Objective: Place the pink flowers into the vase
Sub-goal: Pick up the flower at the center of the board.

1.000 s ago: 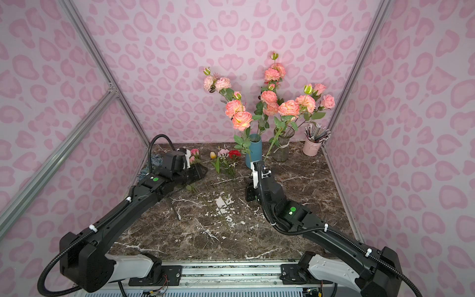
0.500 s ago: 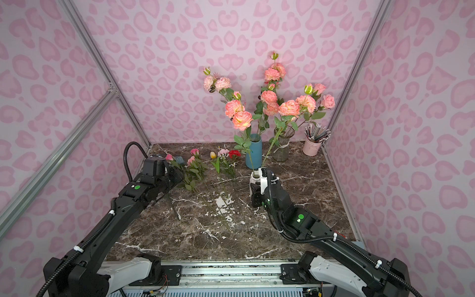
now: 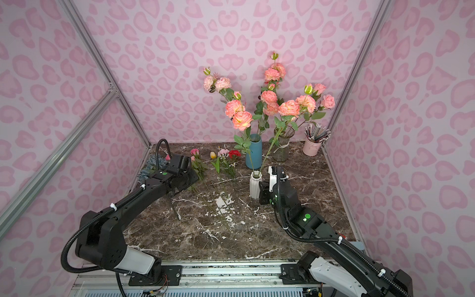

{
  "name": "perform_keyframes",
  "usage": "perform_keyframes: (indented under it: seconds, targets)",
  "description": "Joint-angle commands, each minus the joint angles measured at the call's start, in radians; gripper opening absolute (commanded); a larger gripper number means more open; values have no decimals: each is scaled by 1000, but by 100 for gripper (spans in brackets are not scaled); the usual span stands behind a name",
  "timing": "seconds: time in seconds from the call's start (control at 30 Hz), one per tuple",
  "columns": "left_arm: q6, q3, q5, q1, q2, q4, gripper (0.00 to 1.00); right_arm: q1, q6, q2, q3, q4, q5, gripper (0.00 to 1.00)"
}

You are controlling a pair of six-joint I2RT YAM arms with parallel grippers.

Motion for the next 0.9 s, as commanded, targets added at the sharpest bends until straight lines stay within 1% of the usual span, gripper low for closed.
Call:
perform_keyframes:
  seconds: [0.0,0.13,0.37,0.6,0.67,0.87]
  targets:
    - [-38,23,-15,-3,59,67,42,-16,8,-10,2,-12,-32,26]
    - [-62,42,5,-5,146,99,40,-43,13,-25,-2,-31,-33,26]
    - [-67,99,-12,-16,253,112,38,-107,31,-38,-12,-58,-64,26]
    - [-71,125,-26,-17,315,116,37,-197,50,-19,-21,-83,-132,26]
    - [-76,128,-26,-17,329,117,32,-223,50,-17,-23,-82,-159,26]
    - [-78,147,-23,-17,369,124,31,-249,42,-14,-24,-74,-192,26]
